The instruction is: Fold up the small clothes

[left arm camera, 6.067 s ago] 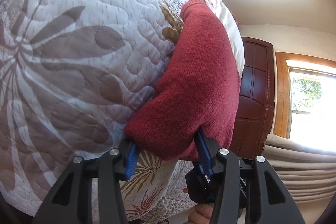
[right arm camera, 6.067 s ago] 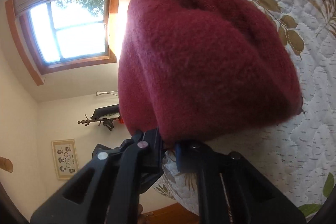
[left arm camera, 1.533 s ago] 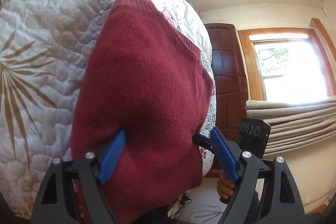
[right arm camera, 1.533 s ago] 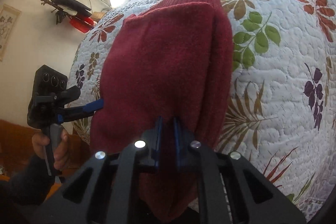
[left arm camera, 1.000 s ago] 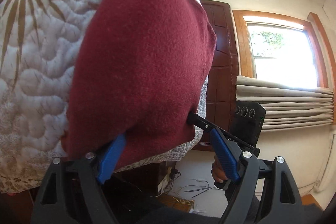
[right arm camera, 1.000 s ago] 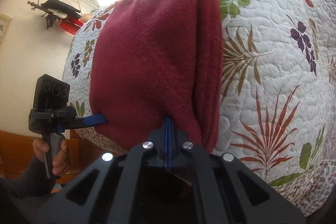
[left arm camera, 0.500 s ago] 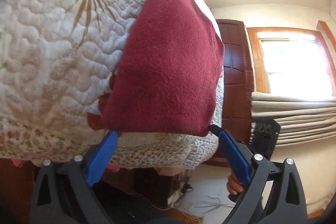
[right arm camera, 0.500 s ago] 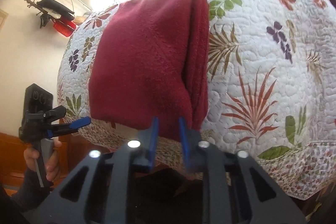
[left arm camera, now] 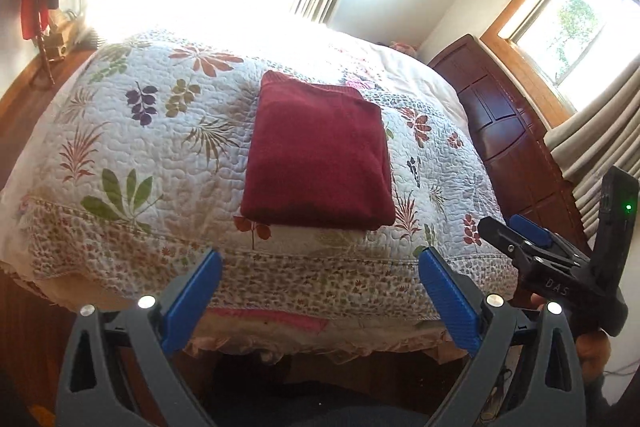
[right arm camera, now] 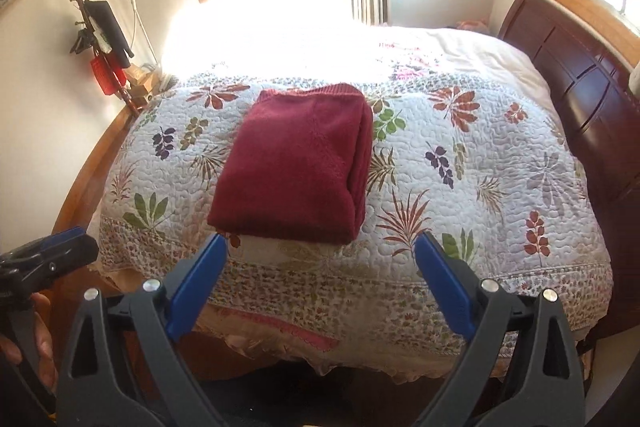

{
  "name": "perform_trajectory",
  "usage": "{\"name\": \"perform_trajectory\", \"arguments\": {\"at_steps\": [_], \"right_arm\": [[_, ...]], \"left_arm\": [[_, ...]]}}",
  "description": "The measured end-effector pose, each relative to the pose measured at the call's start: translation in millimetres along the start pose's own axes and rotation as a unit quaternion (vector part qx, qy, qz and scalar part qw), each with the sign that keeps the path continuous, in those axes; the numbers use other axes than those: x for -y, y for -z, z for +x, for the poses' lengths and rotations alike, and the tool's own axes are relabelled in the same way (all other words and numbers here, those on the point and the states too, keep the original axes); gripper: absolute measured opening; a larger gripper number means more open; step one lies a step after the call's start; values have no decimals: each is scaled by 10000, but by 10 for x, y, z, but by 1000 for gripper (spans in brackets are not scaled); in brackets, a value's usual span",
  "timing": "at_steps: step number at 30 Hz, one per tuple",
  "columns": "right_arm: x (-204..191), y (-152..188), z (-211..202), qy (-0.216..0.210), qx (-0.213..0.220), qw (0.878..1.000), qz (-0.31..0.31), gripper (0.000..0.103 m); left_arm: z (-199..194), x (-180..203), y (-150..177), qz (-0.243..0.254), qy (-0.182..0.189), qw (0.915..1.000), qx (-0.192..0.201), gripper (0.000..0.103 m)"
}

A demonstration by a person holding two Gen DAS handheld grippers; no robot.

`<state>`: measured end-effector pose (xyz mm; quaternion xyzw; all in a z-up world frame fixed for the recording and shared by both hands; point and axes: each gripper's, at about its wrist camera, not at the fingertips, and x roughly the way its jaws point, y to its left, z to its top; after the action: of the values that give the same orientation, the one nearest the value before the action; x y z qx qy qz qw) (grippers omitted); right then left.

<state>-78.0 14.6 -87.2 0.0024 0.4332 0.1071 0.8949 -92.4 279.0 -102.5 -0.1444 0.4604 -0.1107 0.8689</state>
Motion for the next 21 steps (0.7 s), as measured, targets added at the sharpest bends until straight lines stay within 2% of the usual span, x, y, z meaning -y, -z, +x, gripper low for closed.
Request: {"name": "perform_trajectory", "arguments": {"at_steps": [4,7,9,14,21], "right_arm": [[-56,-5,-579,43,485,9988,89,97],[-159,15,-839,328,507,9980,-186,99],[-193,60,-972,457,573,9972,-161,100],[-282,183,-1120,615,557,9964,-176,100],[-368,311,-1140,437,428,9979,-195,100]], "left_arm": [[-450,206,27,226,-170,9994,180,99],[-698,346,74,395,-275,9983,316,99],[-799,418,130,456,-330,9978,361,99],[-906,530,293,537,-266,9977,307,99],[-989,528,443,468,-222,9980,365,99]]}}
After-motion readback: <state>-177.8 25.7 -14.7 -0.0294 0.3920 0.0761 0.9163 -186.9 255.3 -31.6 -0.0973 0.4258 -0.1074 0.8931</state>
